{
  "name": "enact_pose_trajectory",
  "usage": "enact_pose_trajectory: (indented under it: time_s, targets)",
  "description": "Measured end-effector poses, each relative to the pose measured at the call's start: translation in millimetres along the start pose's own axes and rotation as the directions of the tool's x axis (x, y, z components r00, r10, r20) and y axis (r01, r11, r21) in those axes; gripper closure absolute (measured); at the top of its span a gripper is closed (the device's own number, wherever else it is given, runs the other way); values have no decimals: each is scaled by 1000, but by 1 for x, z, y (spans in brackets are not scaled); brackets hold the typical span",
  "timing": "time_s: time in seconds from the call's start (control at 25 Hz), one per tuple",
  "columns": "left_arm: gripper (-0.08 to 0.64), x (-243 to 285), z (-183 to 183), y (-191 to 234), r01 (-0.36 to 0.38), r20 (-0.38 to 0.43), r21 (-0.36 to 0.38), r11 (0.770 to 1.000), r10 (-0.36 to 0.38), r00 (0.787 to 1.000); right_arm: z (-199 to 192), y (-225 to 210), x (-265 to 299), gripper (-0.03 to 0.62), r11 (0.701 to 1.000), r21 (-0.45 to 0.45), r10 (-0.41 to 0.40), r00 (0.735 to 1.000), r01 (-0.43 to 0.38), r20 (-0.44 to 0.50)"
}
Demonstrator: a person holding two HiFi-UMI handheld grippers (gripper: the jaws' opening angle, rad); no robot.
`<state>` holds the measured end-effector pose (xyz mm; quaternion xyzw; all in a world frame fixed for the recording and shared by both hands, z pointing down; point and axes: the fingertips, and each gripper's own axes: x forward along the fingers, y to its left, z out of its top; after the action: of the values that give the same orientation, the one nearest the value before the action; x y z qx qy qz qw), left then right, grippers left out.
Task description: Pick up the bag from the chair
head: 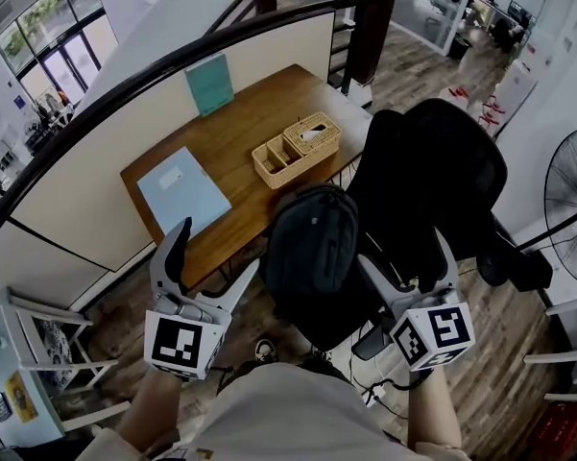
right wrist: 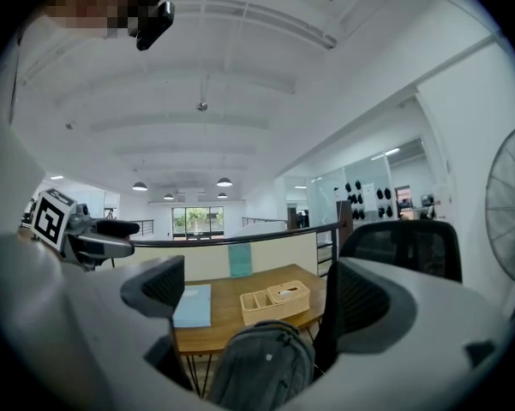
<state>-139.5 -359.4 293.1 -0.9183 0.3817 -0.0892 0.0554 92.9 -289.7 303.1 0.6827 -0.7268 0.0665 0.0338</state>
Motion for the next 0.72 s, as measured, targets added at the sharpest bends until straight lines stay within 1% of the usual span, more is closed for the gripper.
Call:
enact_pose_trajectory:
  time_s: [0.2,0.32,0.4,0.56,0.72]
  targets:
    - [130,14,-6,4,-1,3,-14,1000,1,1000,-8,-16,19,37,1000,21,-2,1000,2,-13]
    - [130,35,-12,8,0,-4,-10,1000,0,1000,-24,-32,36,41,998,57,-6,999,9,-44]
    - [130,51,-20,10,10,-22,-16,1000,-10,1000,-38,-40,49,41,998,65,-10,997,15,-75]
    - [130,84,-48,14,33,-76,-25,999,-35,997,-66,-54,78,43,997,78,-14,992,23,-123]
    - [130,115,-88,13,52,-133,-33,998,-56,990,-105,-62,107,44,996,82,-9,984,24,-179]
